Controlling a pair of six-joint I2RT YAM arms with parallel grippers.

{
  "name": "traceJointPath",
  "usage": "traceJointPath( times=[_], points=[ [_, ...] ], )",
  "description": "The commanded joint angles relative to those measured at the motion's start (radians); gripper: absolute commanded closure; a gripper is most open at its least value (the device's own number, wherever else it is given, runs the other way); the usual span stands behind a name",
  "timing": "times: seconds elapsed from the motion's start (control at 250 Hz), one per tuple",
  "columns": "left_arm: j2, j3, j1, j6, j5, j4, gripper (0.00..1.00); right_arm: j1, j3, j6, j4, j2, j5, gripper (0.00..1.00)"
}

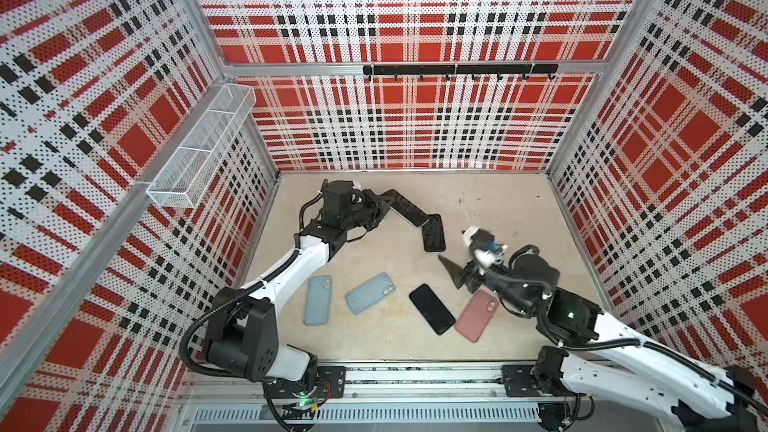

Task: Put the phone into the phone case

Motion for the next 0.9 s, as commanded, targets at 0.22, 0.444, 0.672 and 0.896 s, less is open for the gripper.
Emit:
traceJointPath(
  times=[0.22, 0.444, 0.672, 0.896],
  points=[
    [0.013, -0.084, -0.025, -0.123, -0.059, 0.649, 1.0, -0.336, -0.178, 1.098, 0.593, 0.024, -0.433, 0.2],
    [-0.015, -0.13, -0.068, -0.119, -0.11, 0.722, 1.0, -0.348, -0.197, 1.373, 1.038, 0.294, -0.483, 0.26],
    [-0.026, -0.152, -0.087, -0.127, -0.111, 0.745, 1.0, -0.333, -0.113, 1.41, 1.091, 0.435, -0.474, 0.27],
    [-0.019, -0.163, -0.1, -0.144, -0.112, 0.786, 1.0, -0.299, -0.064, 1.433, 1.16, 0.558, -0.484, 0.32]
  ],
)
